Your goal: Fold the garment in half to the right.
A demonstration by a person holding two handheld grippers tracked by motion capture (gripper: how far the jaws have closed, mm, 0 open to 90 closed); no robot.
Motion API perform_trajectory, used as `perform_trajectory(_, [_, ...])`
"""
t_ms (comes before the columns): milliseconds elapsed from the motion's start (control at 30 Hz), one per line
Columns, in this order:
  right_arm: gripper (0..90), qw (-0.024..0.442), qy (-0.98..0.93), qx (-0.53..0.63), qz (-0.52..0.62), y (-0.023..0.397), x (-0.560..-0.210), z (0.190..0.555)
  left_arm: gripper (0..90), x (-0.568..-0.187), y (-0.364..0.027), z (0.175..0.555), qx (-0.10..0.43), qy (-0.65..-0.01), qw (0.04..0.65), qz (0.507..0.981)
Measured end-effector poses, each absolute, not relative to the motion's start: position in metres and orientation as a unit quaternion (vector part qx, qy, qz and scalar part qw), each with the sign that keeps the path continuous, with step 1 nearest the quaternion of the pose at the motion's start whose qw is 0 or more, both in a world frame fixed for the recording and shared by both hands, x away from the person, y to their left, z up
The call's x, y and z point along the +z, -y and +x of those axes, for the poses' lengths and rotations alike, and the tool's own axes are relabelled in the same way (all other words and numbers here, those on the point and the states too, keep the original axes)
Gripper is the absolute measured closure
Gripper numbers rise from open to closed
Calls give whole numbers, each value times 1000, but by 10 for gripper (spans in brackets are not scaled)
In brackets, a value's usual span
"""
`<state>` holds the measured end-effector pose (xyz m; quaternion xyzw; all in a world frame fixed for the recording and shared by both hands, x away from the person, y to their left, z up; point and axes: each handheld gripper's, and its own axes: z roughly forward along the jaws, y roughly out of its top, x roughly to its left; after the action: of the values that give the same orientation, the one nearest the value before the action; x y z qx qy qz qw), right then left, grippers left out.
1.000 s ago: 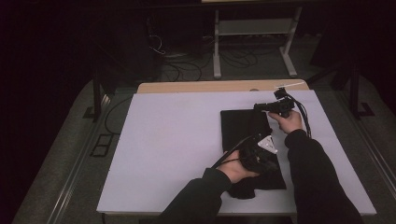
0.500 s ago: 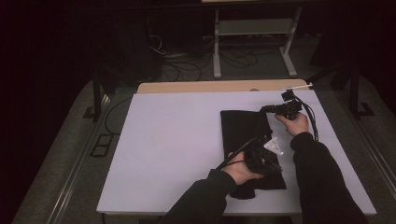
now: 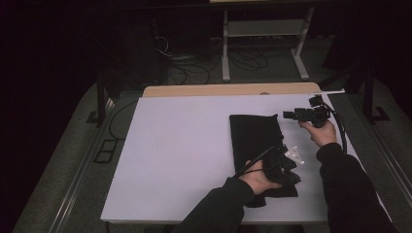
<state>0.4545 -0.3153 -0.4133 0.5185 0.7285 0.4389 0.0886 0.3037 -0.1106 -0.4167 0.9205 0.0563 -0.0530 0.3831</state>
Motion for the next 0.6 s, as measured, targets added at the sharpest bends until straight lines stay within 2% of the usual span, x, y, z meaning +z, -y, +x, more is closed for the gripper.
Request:
perform_trajectory(400, [81, 97, -730, 443, 512, 322, -413, 435, 834, -425, 116, 308, -66, -65, 365, 926])
perform_trajectory(467, [37, 100, -732, 442, 510, 324, -412, 432, 806, -423, 115, 308, -71, -67, 368, 925])
perform_trajectory(567, [18, 99, -732, 442, 509, 327, -411, 428, 737, -418, 112, 309, -72, -68, 384, 918])
perform_trajectory(600, [16, 100, -729, 445, 511, 327, -411, 427, 690, -417, 111, 308, -67, -68, 387, 917])
